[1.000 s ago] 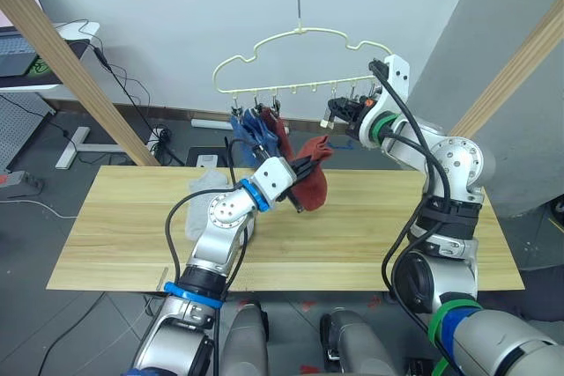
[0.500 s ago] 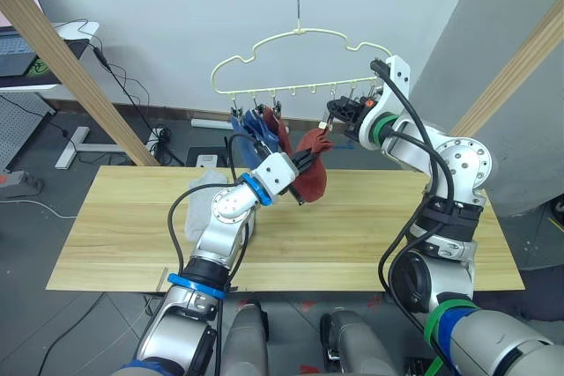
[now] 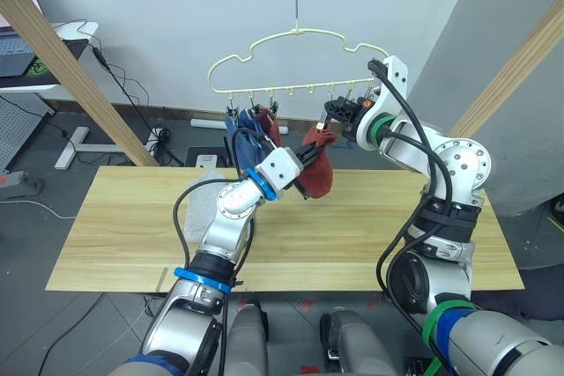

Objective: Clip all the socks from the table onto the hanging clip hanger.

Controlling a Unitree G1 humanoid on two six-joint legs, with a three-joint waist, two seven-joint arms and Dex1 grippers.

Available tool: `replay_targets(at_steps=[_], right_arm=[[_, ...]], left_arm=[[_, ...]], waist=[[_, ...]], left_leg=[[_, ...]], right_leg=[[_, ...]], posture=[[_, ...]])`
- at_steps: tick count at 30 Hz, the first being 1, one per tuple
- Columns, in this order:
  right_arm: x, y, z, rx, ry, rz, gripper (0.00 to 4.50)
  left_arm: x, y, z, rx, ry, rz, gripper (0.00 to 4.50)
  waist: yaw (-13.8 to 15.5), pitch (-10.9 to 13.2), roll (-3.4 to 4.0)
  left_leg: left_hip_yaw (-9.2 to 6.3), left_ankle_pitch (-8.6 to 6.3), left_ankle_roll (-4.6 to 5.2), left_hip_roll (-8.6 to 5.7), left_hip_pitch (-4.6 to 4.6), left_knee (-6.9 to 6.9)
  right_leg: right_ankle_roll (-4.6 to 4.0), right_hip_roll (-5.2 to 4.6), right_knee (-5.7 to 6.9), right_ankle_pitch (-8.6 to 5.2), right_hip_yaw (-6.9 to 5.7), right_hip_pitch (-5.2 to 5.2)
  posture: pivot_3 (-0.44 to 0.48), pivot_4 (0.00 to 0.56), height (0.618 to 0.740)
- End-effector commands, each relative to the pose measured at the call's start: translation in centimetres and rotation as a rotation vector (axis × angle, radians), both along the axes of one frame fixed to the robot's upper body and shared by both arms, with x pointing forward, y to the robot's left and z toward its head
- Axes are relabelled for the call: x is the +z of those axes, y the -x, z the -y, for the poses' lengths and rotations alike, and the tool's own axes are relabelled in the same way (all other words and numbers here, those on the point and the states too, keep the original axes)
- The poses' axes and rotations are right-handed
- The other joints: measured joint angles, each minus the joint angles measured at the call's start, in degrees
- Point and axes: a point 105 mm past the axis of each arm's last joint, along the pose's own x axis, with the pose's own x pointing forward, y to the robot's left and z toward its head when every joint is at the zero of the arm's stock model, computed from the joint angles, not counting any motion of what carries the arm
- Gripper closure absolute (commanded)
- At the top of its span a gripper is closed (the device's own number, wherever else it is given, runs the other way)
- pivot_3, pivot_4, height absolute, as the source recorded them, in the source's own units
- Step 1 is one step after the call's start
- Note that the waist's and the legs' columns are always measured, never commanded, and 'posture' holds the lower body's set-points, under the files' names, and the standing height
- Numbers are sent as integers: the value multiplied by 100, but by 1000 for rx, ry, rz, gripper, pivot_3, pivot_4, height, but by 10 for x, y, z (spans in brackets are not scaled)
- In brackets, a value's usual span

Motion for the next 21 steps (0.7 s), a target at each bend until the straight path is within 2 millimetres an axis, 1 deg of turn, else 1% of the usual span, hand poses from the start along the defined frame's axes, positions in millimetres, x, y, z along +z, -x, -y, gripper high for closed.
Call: replay_targets(at_steps=[1,2,6,8,10,11,12,13,14,17,21], right_arm=[[6,4,0,7,21,43,3796],[7,4,0,10,24,48,3556],[8,5,3,11,49,80,2030],[14,5,7,8,93,143,1316],[23,7,13,-3,155,241,607],[28,10,15,4,167,291,230],[31,13,16,12,177,326,0],[33,17,18,16,186,360,0],[35,22,19,27,192,398,0],[31,31,21,38,242,458,0],[16,41,28,24,367,524,0]], left_arm=[[16,2,5,-17,25,59,4500],[16,2,5,-19,27,60,4500],[18,2,6,-23,27,68,4500],[19,2,6,-27,26,69,4500],[20,2,8,-32,32,60,4500],[21,1,8,-34,40,48,4260],[21,0,8,-36,47,36,3997],[20,0,9,-45,57,13,3827],[19,-1,10,-55,69,-14,3484],[16,-3,8,-69,96,-92,2632],[9,-8,-5,-72,107,-189,1485]], waist=[[0,0,0],[0,0,0],[-20,0,0],[-31,0,0],[-35,0,0],[-41,0,0],[-45,0,0],[-61,0,0],[-74,0,0],[-115,0,0],[-136,0,0]], left_leg=[[0,0,0,0,0,0],[0,0,0,0,0,0],[1,0,0,0,-1,0],[1,0,0,0,-1,0],[1,0,0,-1,-2,0],[1,0,0,-2,-4,0],[1,0,0,-2,-4,1],[1,0,0,-2,-4,0],[1,0,0,-1,-4,0],[-1,0,0,-1,-4,0],[-1,0,0,0,-3,2]], right_leg=[[0,0,0,0,0,0],[0,0,0,0,0,0],[0,0,0,0,1,-2],[0,1,0,0,1,-2],[0,0,-1,0,1,-2],[1,0,-3,-1,0,-2],[2,0,-3,-1,1,-2],[2,0,-3,-1,0,-2],[3,1,-3,-2,1,-2],[4,2,-3,-2,0,-2],[7,4,0,-4,0,-2]], posture=[[-3,214,740],[-3,214,740],[-4,208,740],[-4,206,740],[-4,206,740],[-4,206,740],[-6,207,740],[-11,209,740],[-11,209,740],[-20,207,740],[-31,208,740]])
